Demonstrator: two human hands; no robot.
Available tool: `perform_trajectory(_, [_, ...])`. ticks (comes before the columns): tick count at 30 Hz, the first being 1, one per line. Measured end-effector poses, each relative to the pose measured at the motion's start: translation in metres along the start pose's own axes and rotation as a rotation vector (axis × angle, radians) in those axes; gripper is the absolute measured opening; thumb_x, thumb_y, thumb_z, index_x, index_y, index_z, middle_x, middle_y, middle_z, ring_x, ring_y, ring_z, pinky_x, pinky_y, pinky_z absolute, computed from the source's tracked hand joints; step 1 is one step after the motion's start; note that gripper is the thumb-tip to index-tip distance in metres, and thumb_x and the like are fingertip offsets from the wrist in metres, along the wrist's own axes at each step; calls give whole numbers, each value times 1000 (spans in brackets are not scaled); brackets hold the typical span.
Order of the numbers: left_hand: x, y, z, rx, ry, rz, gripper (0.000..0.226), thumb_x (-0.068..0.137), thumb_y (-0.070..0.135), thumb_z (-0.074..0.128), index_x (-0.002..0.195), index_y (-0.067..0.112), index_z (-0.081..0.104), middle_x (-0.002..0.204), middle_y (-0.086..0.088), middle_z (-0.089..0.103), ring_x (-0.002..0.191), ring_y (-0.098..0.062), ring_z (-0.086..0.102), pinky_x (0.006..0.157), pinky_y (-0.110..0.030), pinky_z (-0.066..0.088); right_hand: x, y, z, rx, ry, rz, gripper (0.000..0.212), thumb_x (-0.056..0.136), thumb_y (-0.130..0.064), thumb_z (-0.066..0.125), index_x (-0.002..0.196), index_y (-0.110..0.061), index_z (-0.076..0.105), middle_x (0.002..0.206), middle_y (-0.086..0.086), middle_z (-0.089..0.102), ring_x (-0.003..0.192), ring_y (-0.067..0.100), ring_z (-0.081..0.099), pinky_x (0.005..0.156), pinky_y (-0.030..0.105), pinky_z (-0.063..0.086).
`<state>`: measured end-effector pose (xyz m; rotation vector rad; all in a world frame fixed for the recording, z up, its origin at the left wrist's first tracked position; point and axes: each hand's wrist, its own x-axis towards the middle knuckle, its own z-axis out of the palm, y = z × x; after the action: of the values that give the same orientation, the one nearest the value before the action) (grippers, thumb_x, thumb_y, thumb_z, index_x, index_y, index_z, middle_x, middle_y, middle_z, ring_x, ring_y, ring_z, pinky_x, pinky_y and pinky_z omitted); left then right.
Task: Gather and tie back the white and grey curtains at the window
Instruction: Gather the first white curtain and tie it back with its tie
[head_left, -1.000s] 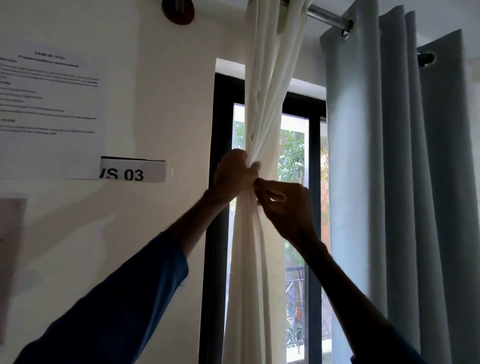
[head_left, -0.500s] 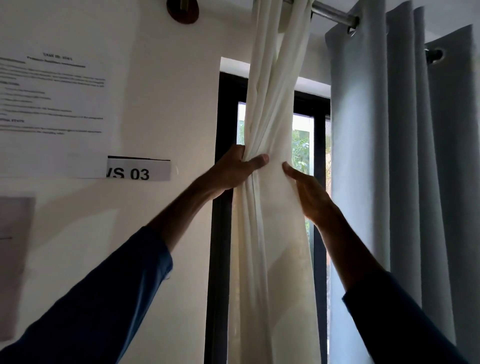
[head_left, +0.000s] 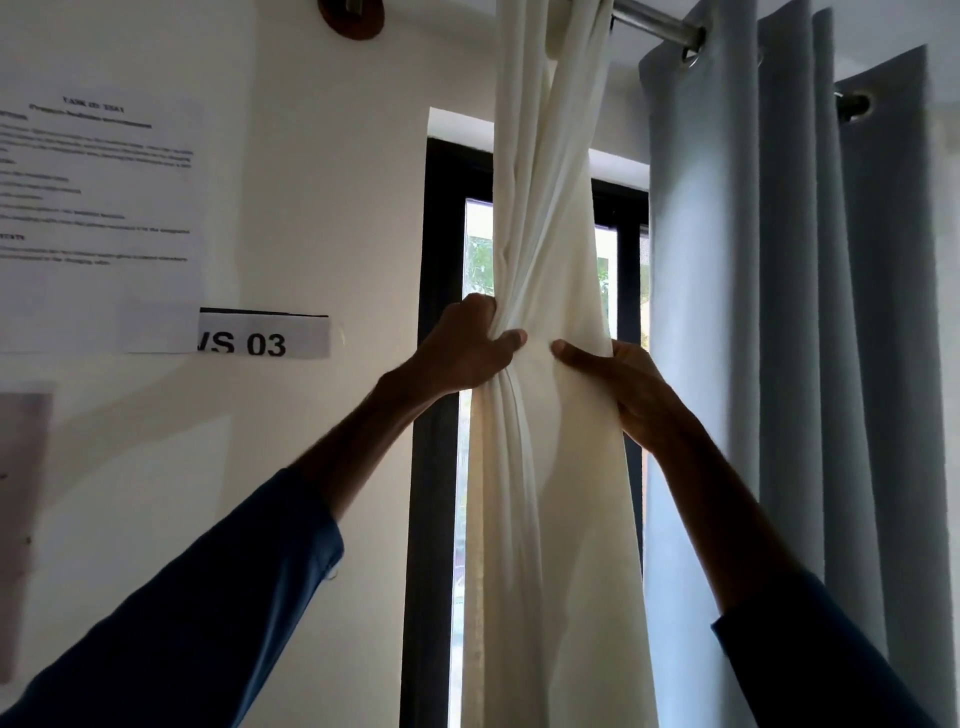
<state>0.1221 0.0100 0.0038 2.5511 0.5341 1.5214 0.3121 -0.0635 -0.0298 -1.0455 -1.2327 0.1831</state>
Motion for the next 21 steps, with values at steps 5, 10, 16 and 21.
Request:
perform_trajectory(5, [-3,1,8,82,30,-20,42,95,31,64,113,-5,54,97,-10,53,92,-22,57,76,-27,44,-7,1,2,-87,176,-111,26,72,-32,88,89,-24,70,83,-7,74,67,3,72,54,16,54])
perform_trajectory(10, [-21,-8,27,174,52,-44,44,93,36,66,110,-2,56,88,-3,49,86,-20,56,72,-26,42,-25,23,14,-395,388,-221,34,73,-44,86,95,-28,67,93,-14,68,75,6,66,68,19,52])
perform_trajectory(16, [-41,-8,55,202,7,-6,35,97,33,61,103,-1,57,84,-7,54,87,-26,62,66,-28,38,-66,44,40,-627,523,-339,53,88,-27,75,132,-4,60,127,11,67,110,27,65,98,31,47])
perform_trajectory(21, [-55,-10,78,172,-44,-42,35,98,41,53,94,6,55,102,-20,63,93,-39,64,69,-36,48,-91,72,52,-895,367,-457,42,92,-13,63,133,-6,58,121,16,63,98,37,66,83,41,54])
